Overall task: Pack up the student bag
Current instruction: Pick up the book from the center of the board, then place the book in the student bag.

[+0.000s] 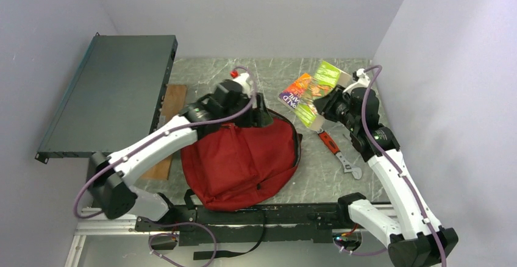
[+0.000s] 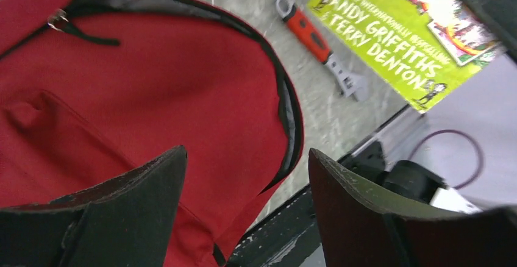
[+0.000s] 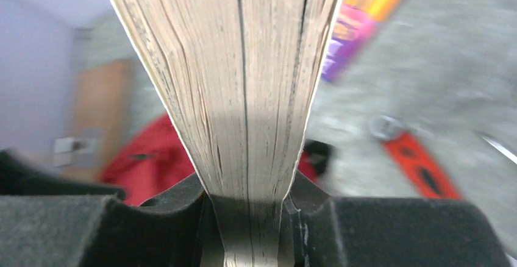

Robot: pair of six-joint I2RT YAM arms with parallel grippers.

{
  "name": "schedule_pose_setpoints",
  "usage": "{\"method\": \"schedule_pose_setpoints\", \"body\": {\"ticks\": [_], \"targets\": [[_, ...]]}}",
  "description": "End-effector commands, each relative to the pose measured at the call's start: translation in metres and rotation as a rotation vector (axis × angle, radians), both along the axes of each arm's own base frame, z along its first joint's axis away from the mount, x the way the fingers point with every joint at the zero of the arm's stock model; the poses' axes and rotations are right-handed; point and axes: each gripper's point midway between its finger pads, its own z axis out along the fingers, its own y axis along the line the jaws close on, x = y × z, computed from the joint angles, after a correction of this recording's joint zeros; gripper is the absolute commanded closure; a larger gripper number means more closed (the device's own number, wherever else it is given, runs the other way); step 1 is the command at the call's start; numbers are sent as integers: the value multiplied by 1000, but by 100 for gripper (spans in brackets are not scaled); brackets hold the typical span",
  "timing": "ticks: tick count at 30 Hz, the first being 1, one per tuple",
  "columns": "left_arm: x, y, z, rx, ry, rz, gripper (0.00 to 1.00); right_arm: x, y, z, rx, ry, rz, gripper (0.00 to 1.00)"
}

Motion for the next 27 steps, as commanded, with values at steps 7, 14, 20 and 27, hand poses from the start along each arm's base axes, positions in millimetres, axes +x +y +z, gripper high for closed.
{"method": "schedule_pose_setpoints", "body": {"ticks": [7, 14, 20, 27], "targets": [[0, -85, -69, 323, 175, 91, 26, -44, -92, -28, -389, 68, -276, 100], [-1, -107, -104, 379, 201, 120, 43, -55, -86, -23, -349, 24, -239, 100], [0, -111, -123, 423, 173, 96, 42, -61, -84, -26, -338, 11, -221, 100], [9, -121, -140, 502, 122, 13, 57, -64, -80, -26, -334, 12, -194, 100]]}}
